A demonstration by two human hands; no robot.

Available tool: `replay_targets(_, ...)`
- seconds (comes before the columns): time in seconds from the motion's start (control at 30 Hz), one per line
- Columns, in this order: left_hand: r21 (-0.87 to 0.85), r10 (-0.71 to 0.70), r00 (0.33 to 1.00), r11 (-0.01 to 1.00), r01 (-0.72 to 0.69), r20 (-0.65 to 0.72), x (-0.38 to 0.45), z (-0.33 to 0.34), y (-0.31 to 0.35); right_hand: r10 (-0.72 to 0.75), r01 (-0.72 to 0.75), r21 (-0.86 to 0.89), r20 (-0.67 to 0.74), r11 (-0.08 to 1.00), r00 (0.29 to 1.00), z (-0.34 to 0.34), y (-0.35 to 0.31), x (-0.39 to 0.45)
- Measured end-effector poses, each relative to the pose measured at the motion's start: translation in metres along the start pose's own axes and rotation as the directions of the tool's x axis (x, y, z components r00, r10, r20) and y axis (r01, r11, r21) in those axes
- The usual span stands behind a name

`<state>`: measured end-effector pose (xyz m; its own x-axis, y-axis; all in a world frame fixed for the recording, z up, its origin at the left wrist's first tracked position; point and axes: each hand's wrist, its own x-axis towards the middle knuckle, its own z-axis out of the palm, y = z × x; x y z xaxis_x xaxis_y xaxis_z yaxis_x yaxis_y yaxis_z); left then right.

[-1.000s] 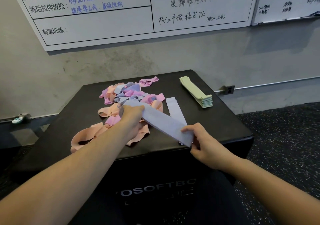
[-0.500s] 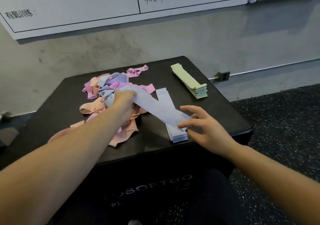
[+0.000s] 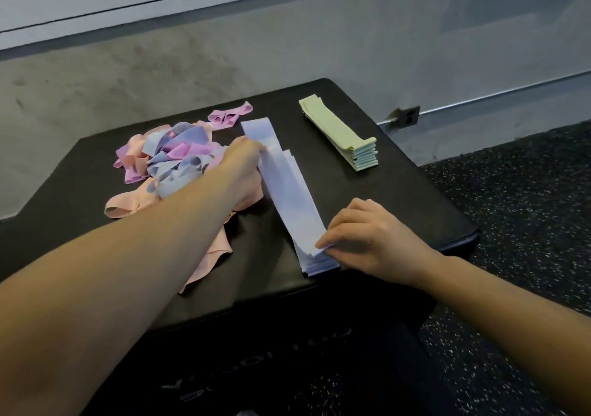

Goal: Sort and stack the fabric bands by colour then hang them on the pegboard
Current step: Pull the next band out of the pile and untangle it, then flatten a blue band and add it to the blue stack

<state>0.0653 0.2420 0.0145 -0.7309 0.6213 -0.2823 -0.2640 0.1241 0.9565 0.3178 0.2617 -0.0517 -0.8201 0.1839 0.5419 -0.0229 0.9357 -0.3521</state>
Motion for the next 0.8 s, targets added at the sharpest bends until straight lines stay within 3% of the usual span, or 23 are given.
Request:
replay_targets(0.2,0.160,0.053,0.998,0.986,-0.054,0.016,0.029,0.016,-0.001,-0.022,0.022,0.003,0.109,1.000,0.994,0.008,0.018,0.014)
replay_targets(0.3,0.325,0.088,0.996,0.942,-0.083,0.001,0.046,0.019,-0.008,-0.018,0.012,0.045,0.142,0.999,0.990,0.016,0.026,0.014)
replay_targets(0.63,0.632,0.239,0.970,0.744,-0.214,0.048,0.083,0.014,-0.025,-0.004,-0.031,0.160,0.209,0.987,0.978,0.027,0.030,0.005)
replay_targets(0.8,0.781,0.286,0.957,0.583,-0.221,0.057,0.093,0.013,-0.033,-0.013,-0.024,0.149,0.245,0.988,0.969,0.026,0.032,0.006)
